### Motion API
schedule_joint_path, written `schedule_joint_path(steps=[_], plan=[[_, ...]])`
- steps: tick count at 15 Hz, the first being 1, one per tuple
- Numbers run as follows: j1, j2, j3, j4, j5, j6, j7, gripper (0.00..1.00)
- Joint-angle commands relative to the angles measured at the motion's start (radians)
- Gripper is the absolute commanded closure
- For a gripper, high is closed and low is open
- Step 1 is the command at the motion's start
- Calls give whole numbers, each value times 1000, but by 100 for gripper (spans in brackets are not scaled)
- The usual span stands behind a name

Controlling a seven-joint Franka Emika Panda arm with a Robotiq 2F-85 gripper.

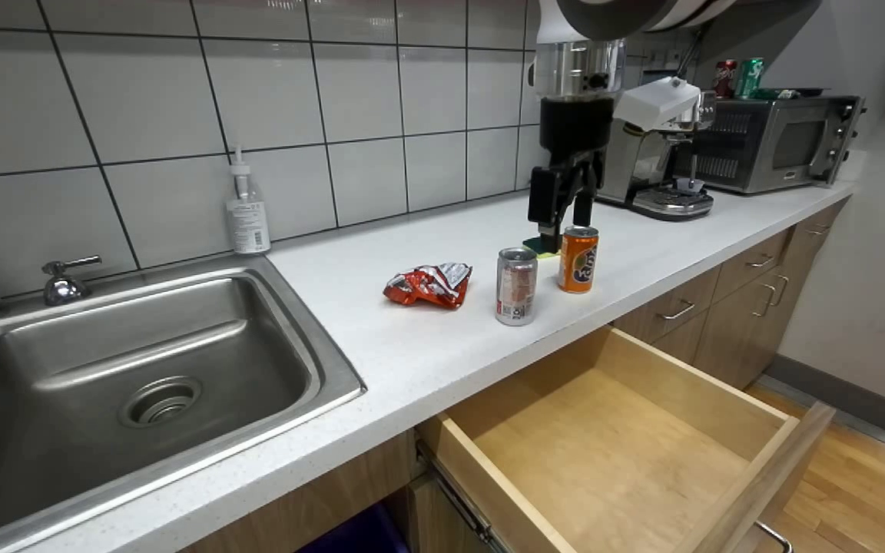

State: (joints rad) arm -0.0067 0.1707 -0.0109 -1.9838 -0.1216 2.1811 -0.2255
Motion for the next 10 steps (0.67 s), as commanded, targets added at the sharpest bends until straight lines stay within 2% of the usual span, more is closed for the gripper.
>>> schedule_joint_path(steps=[1, 10], plan=[[-1, 2, 4, 0, -9, 5, 15, 0], [11, 60, 2, 27, -10, 78, 94, 0]])
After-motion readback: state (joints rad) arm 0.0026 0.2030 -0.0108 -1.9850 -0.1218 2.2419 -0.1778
